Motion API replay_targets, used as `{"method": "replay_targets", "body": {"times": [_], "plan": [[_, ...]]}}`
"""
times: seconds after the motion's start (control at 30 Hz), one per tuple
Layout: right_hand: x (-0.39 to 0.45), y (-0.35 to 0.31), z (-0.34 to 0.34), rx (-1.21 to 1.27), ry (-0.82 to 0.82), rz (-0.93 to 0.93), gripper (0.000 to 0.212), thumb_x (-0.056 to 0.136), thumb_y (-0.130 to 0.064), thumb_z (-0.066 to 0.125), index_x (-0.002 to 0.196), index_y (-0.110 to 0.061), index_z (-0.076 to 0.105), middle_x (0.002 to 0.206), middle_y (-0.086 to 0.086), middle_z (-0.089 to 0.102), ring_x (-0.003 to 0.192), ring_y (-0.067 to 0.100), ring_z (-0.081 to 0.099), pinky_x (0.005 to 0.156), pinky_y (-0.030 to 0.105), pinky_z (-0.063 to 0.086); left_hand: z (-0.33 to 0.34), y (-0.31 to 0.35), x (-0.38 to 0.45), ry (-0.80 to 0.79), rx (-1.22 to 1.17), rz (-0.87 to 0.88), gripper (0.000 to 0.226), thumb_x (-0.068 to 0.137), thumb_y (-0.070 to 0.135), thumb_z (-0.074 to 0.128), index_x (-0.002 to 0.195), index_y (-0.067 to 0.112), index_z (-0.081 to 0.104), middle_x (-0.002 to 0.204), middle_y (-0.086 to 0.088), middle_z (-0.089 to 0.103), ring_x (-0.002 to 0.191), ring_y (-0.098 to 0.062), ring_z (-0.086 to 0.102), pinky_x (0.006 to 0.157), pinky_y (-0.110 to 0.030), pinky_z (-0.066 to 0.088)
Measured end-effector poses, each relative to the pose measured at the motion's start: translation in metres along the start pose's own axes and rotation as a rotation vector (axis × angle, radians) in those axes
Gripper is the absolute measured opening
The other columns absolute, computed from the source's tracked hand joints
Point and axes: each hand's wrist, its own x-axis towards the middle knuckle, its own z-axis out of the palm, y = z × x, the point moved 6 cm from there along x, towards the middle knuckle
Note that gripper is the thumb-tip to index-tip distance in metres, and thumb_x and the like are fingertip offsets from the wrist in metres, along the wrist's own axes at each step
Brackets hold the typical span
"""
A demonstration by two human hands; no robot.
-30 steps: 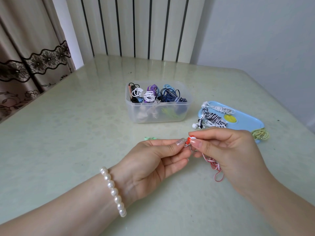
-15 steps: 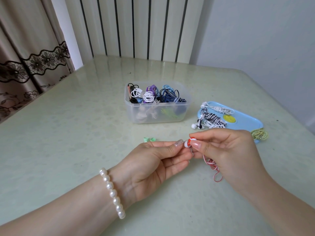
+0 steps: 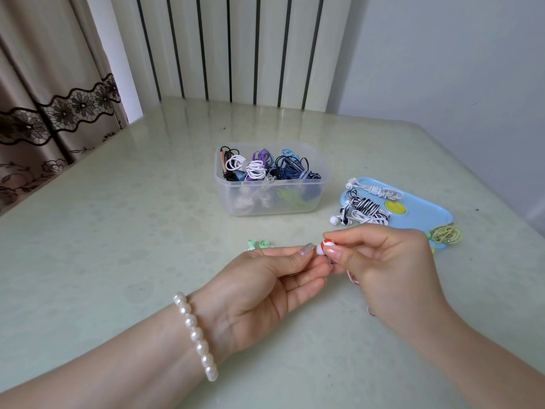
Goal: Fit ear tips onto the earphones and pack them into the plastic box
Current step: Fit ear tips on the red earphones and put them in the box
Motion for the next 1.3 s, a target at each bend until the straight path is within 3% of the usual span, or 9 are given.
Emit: {"method": "replay_targets", "body": {"times": [0.1,0.13,0.23,0.47,0.63,0.93,1.13,1.2,1.3], "plan": [[-0.001,0.0,-0.002,-0.192,0.059,-0.177,0.022,0.074,0.003,0.07,0.068,-0.017,0.071,0.074,-0.011,0.072,0.061,0.004,0.067,0.061,0.013,0.052,0.001,0.0,-0.001,-0.002,-0.051,0.002,0.021,0.064,0.003,0.061,0.081,-0.004,0.071,0.079,-0.014,0.071,0.064,-0.015,0.07,0.065,-0.027,0.058],[-0.001,-0.001,-0.002,-0.25,0.081,-0.23,0.014,0.073,-0.005,0.07,0.077,-0.018,0.071,0.081,-0.014,0.071,0.067,0.005,0.068,0.067,0.017,0.053,0.001,0.001,-0.001,-0.003,-0.065,0.004,0.022,0.064,0.002,0.061,0.083,-0.004,0.071,0.081,-0.015,0.071,0.066,-0.015,0.07,0.066,-0.028,0.058],[-0.003,-0.006,-0.003,-0.291,0.114,-0.346,0.033,0.071,-0.013,0.066,0.099,-0.031,0.063,0.087,-0.015,0.069,0.073,0.003,0.066,0.075,0.019,0.052,0.002,0.003,-0.003,-0.011,-0.088,0.016,0.025,0.064,0.002,0.06,0.086,-0.005,0.069,0.083,-0.015,0.072,0.067,-0.016,0.071,0.067,-0.028,0.057],[-0.005,-0.009,-0.003,-0.13,0.021,-0.322,0.023,0.069,-0.012,0.069,0.087,-0.025,0.073,0.077,-0.013,0.071,0.064,0.001,0.064,0.045,0.0,0.036,0.0,0.01,-0.005,-0.02,0.047,0.087,0.023,0.065,0.007,0.062,0.082,-0.003,0.073,0.082,-0.014,0.072,0.07,-0.014,0.07,0.069,-0.024,0.057],[-0.007,-0.018,-0.002,-0.333,0.0,-0.486,0.018,0.076,-0.024,0.064,0.089,-0.016,0.073,0.065,-0.018,0.062,0.057,-0.003,0.054,0.048,0.0,0.034,0.0,0.011,-0.005,-0.002,0.078,0.112,0.019,0.064,0.007,0.062,0.077,-0.001,0.073,0.078,-0.013,0.072,0.066,-0.014,0.069,0.066,-0.023,0.058],[-0.004,-0.013,-0.007,-0.251,0.074,-0.408,0.018,0.069,-0.01,0.069,0.072,-0.028,0.071,0.057,-0.03,0.056,0.053,-0.001,0.056,0.044,0.002,0.034,0.005,0.006,-0.004,-0.047,-0.03,0.09,0.027,0.067,0.005,0.06,0.091,-0.005,0.07,0.087,-0.014,0.072,0.074,-0.015,0.069,0.077,-0.026,0.055],[-0.007,-0.015,-0.003,-0.496,0.077,-0.599,0.009,0.075,-0.006,0.069,0.081,-0.009,0.075,0.064,-0.005,0.064,0.057,0.002,0.053,0.057,0.013,0.043,0.003,0.006,-0.003,-0.051,-0.044,0.088,0.03,0.066,0.006,0.059,0.091,-0.004,0.07,0.088,-0.013,0.071,0.074,-0.014,0.068,0.075,-0.026,0.055],[-0.004,-0.015,-0.004,-0.43,0.032,-0.507,0.007,0.076,-0.014,0.069,0.079,-0.016,0.075,0.062,-0.013,0.062,0.057,-0.001,0.053,0.057,0.007,0.041,0.0,0.008,-0.003,-0.034,0.019,0.132,0.028,0.067,0.008,0.059,0.09,-0.004,0.07,0.088,-0.013,0.071,0.077,-0.015,0.067,0.076,-0.025,0.055],[0.003,-0.01,-0.006,-0.185,0.002,-0.198,0.016,0.074,-0.007,0.072,0.068,-0.021,0.073,0.062,0.0,0.066,0.044,0.002,0.052,0.042,0.006,0.036,0.001,0.015,-0.004,-0.023,0.182,0.269,0.028,0.068,0.011,0.06,0.09,-0.002,0.071,0.091,-0.016,0.071,0.084,-0.018,0.065,0.08,-0.025,0.054]]}}
